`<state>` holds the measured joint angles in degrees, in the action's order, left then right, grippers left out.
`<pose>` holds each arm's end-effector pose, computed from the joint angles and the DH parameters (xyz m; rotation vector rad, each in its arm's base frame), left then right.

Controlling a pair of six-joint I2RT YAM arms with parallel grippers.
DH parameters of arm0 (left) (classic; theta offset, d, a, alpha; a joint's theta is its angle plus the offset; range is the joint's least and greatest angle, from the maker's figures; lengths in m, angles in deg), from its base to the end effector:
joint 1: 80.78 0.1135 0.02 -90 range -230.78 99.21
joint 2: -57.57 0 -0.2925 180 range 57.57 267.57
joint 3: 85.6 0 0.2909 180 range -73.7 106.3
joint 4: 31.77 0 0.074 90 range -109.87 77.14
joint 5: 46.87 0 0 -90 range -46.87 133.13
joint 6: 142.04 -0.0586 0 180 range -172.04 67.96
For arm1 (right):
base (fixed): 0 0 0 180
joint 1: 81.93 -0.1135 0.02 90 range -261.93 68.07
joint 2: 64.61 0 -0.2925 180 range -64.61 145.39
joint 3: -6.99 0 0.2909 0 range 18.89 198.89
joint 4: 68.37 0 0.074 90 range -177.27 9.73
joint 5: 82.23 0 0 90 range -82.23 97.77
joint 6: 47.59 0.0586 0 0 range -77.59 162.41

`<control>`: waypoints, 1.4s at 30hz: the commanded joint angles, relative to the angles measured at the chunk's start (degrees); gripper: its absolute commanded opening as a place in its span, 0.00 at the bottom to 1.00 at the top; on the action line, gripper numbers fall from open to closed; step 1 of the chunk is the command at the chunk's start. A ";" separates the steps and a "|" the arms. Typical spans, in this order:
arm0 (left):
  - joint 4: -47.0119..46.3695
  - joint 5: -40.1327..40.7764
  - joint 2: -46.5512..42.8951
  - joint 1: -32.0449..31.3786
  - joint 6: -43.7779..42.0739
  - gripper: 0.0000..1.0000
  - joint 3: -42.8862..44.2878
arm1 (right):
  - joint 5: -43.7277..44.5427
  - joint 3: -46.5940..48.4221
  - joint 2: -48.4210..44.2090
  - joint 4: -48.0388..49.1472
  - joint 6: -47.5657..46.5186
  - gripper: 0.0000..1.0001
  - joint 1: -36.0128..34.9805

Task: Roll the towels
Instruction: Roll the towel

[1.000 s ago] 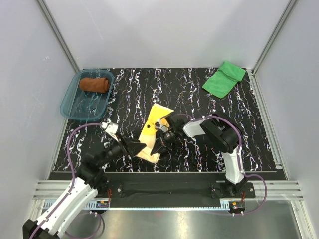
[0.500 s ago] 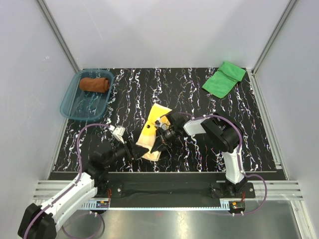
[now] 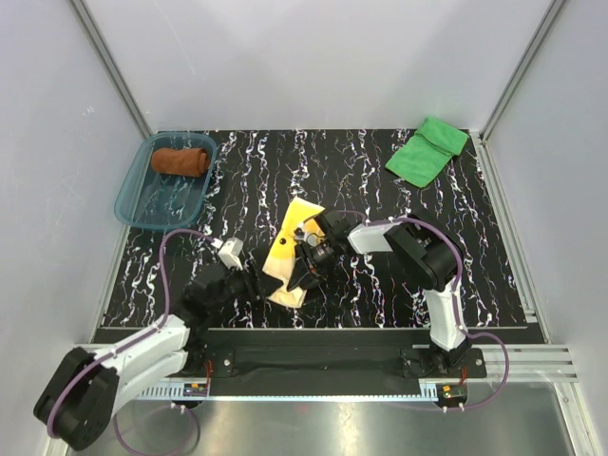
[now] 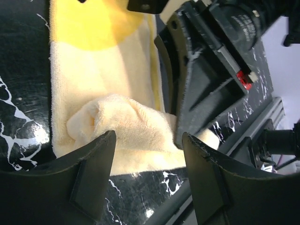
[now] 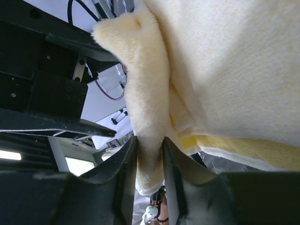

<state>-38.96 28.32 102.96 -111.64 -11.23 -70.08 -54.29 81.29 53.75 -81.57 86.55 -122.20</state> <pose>0.1532 -0.1090 0.1265 -0.0011 2.1128 -1.0424 0.2892 0.3128 0.0833 0.3368 -2.3703 -1.5158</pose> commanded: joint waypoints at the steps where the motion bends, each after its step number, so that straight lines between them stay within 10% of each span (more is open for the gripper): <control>1: -6.56 3.47 4.52 -0.17 -0.83 0.64 1.83 | 2.12 3.61 -1.56 -9.67 -5.98 0.36 1.07; 9: -8.34 4.78 9.11 -0.44 0.23 0.62 1.22 | 16.68 9.93 -7.09 -29.78 -18.38 0.57 5.28; 17: 3.43 13.21 5.33 -0.53 2.07 0.58 3.76 | 45.17 10.93 -20.24 -38.69 -26.82 0.57 8.81; 25: 11.97 19.73 9.27 -0.61 3.83 0.60 7.80 | 66.70 5.91 -32.32 -31.76 -33.85 0.56 -15.22; 42: 18.47 25.35 21.23 -2.37 5.76 0.65 14.49 | 49.15 -2.98 -27.41 7.62 -24.72 0.44 -18.62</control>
<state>-25.93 49.31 121.84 -114.08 -5.83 -55.29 -0.09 77.74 24.33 -85.14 58.75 -140.82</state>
